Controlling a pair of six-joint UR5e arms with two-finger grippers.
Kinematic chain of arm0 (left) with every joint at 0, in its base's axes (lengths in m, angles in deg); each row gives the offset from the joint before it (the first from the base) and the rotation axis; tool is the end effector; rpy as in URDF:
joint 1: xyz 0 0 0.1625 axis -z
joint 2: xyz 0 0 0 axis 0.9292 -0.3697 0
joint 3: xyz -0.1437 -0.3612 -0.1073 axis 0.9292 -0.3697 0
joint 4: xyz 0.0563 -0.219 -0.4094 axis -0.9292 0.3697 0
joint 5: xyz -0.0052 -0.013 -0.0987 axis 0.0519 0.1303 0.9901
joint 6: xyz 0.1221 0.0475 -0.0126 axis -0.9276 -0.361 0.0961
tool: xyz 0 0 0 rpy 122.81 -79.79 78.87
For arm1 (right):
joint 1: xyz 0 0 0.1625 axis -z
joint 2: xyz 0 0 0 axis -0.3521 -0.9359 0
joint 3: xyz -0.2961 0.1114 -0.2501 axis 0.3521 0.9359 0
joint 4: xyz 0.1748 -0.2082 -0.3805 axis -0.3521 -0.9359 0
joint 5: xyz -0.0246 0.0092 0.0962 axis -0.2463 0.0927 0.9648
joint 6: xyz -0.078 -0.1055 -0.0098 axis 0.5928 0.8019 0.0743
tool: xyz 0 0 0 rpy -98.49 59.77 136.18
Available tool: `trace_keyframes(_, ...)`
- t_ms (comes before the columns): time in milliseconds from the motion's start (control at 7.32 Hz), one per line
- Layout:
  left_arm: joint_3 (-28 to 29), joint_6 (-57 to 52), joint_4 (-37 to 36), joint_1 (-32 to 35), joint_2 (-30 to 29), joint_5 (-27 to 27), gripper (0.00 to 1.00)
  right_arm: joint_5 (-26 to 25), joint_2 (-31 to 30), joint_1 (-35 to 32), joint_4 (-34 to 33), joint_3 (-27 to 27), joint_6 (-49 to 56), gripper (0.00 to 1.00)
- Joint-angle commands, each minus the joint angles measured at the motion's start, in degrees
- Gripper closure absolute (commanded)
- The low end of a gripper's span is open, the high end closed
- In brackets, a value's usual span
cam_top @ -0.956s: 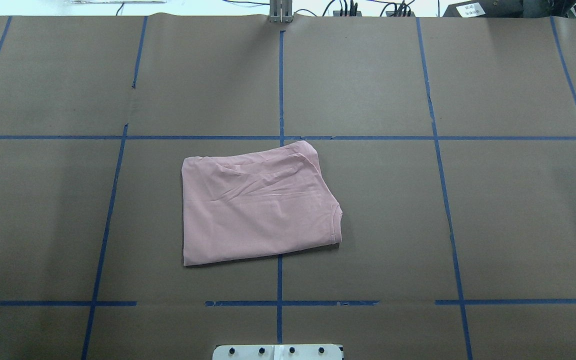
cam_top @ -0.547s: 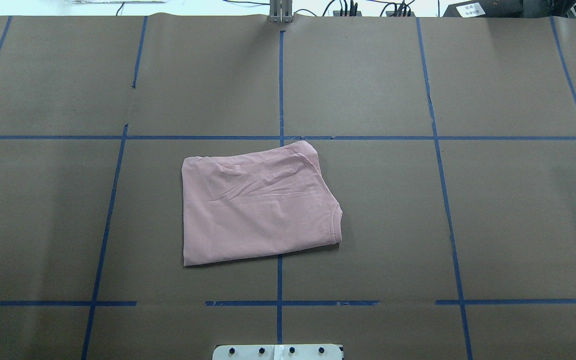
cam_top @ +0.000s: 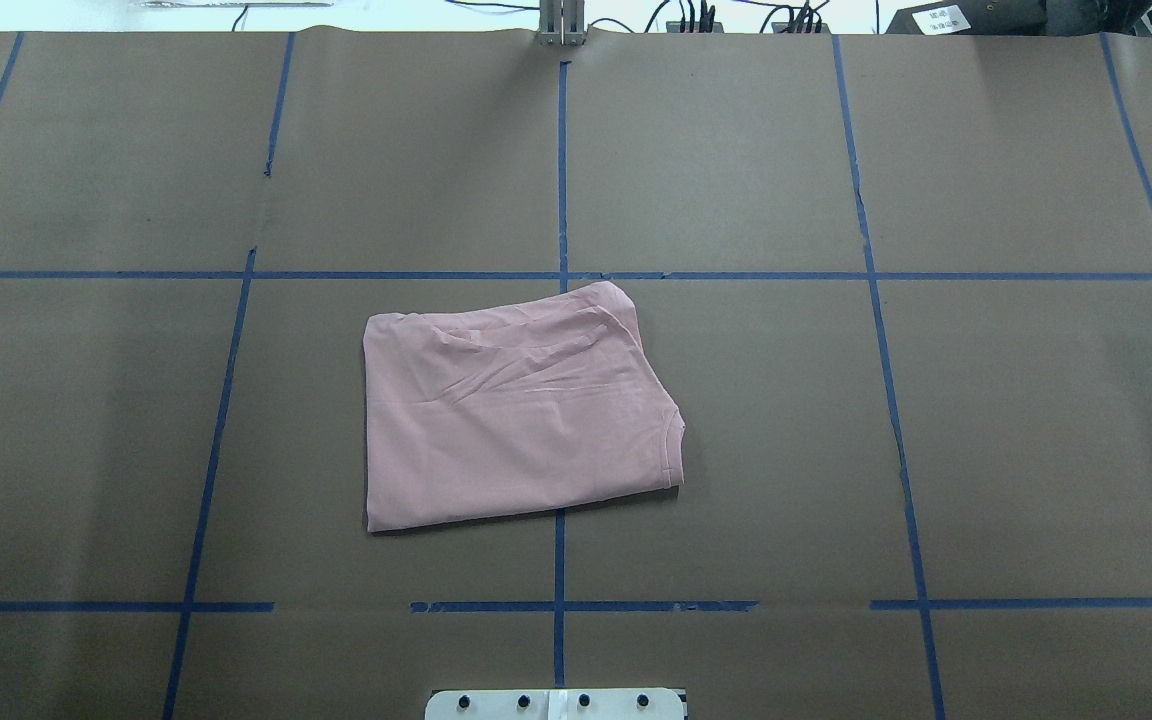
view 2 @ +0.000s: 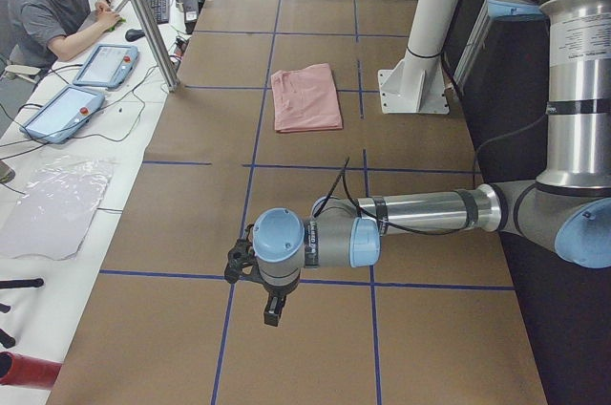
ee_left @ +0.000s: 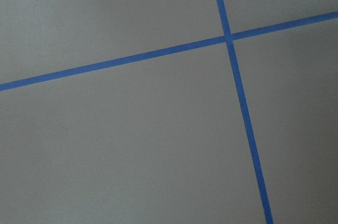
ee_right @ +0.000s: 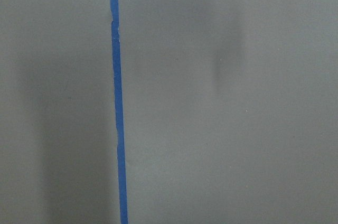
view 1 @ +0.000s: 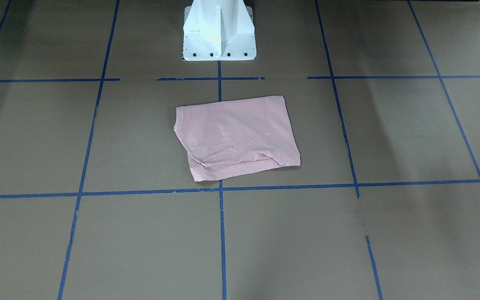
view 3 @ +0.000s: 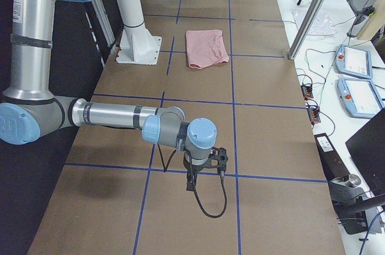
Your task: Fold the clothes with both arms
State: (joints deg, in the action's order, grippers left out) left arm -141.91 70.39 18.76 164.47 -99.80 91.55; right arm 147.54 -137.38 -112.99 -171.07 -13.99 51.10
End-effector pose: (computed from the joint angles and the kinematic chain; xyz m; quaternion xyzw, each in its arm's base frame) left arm -0.0945 -0.4974 0.6929 0.0645 0.3757 0.0816 0.9209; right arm 0.0661 -0.4649 0.6861 -0.0502 -0.3546 0.0009 0.9337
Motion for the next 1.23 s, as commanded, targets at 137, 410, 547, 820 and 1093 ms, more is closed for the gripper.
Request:
trace_keyframes(137, -0.38, 5.08, -0.23, -0.28, -0.97, -0.05, 0.00, 0.00, 0.00, 0.00, -0.01, 0.10, 0.01, 0.00)
trace_keyframes(410, -0.38, 4.85, 0.21, -0.28, -0.97, -0.14, 0.00, 0.00, 0.00, 0.00, 0.07, 0.01, 0.09, 0.00)
trace_keyframes(547, -0.46, 4.85, 0.30, -0.28, -1.06, -0.14, 0.00, 0.00, 0.00, 0.00, 0.08, 0.01, 0.18, 0.00)
trace_keyframes(820, -0.20, 4.94, 2.93, -0.37, -0.89, -0.23, 0.00, 0.09, 0.08, 0.09, 0.08, -0.08, 0.18, 0.00)
trace_keyframes(1093, -0.20, 4.94, 3.02, -0.37, -0.71, -0.14, 0.00, 0.18, 0.08, 0.00, 0.08, -0.34, 0.36, 0.00)
